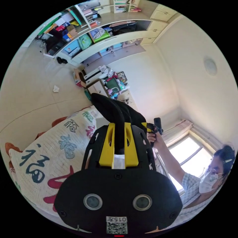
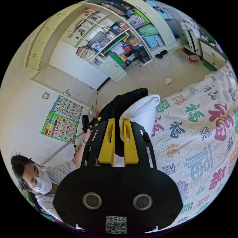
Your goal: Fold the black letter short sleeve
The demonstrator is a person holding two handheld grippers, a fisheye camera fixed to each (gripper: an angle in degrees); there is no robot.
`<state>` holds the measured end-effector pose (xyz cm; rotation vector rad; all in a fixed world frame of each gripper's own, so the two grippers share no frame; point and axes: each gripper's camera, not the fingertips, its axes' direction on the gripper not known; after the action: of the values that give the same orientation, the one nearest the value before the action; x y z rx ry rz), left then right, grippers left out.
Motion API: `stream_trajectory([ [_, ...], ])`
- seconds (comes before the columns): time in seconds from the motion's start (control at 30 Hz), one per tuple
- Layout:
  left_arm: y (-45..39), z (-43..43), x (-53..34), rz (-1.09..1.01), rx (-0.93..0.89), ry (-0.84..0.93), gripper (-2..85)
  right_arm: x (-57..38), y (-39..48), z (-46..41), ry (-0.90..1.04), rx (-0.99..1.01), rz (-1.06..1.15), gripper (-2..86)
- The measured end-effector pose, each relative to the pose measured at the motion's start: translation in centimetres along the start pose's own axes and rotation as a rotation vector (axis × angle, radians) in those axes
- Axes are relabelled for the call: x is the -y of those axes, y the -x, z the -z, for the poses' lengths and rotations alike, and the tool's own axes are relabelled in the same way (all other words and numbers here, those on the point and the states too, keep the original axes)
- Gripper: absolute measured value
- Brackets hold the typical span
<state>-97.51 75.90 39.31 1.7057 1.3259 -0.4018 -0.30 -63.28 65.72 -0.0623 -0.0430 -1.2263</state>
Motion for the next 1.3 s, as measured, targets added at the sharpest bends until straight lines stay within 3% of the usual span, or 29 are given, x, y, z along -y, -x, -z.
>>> stream_trajectory([
  [0.17, -2.2, 0.8, -4.1, 0.014, -0.113, 0.086, 5.9, -4.5, 3.0, 2.9, 0.077, 0.080, -0.006, 6.0],
  [0.3, -0.7, -0.6, -8.1, 0.084, -0.092, 0.171, 5.9, -9.7, 2.2, 2.1, 0.113, 0.143, -0.101, 6.1],
  [0.57, -0.9, -4.2, -11.6, 0.129, -0.029, 0.273, 6.2, -18.8, -1.8, 1.6, -0.020, 0.305, -0.321, 6.9],
  [0.8, -3.6, -5.7, -12.8, 0.039, 0.131, 0.299, 6.8, -24.0, 0.9, 5.6, -0.189, 0.231, -0.310, 8.7],
  [1.1, -5.5, -7.1, -17.2, 0.026, 0.112, 0.230, 5.9, -26.7, 7.5, 8.4, -0.168, 0.137, -0.280, 10.6],
  [1.2, -6.2, -8.0, -19.3, 0.006, 0.112, 0.226, 6.4, -28.4, 10.5, 10.9, -0.241, -0.026, -0.259, 10.1],
  [1.3, -6.9, -8.9, -21.5, -0.006, 0.113, 0.207, 6.9, -29.1, 12.2, 11.6, -0.239, 0.103, -0.200, 9.7],
])
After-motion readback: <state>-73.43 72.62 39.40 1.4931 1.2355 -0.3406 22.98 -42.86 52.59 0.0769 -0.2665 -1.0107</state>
